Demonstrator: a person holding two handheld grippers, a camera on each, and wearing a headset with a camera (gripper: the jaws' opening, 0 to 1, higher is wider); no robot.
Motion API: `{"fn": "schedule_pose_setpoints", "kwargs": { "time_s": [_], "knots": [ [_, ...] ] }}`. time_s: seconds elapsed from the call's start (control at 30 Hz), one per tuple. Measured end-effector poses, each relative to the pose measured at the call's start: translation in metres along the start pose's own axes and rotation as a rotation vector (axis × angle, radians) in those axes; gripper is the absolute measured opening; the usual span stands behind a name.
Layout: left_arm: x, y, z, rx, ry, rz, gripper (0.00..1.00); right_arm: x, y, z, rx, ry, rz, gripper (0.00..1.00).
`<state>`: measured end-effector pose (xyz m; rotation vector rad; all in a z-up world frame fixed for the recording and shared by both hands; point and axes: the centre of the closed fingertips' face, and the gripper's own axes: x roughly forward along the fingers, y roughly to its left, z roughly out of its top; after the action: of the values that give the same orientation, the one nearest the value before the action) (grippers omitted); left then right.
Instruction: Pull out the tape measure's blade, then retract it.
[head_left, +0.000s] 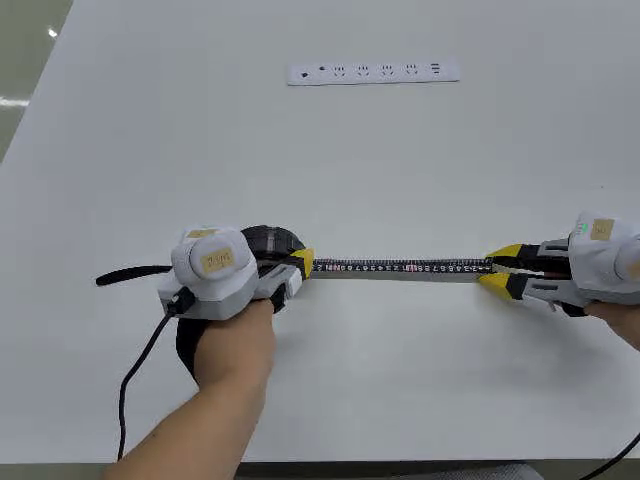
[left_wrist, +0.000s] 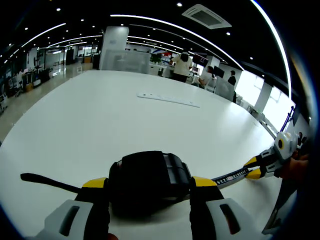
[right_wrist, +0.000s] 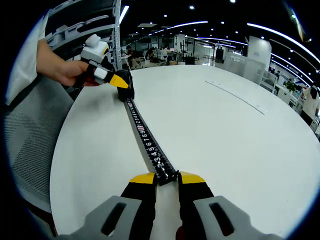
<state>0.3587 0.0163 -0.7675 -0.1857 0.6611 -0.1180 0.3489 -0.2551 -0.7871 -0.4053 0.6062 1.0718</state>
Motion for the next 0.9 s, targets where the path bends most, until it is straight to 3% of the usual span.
{"fn": "schedule_pose_setpoints", "kwargs": {
  "time_s": [0.3, 0.73, 0.9],
  "knots": [
    [0.0001, -0.0003, 0.0002, -0.001, 0.001, -0.002, 0.62, 0.0019, 0.0008, 0.0014, -0.030, 0.000, 0.051, 0.12],
    [0.0008, -0.0001, -0.0004, 0.011, 0.008, 0.021, 0.62, 0.0007, 0.0021, 0.0015, -0.015, -0.012, 0.045, 0.11],
    [0.0007, 0.0000, 0.0000, 0.022, 0.030, 0.020, 0.61, 0.0005, 0.0028, 0.0014, -0.013, -0.008, 0.043, 0.11]
  ]
}}
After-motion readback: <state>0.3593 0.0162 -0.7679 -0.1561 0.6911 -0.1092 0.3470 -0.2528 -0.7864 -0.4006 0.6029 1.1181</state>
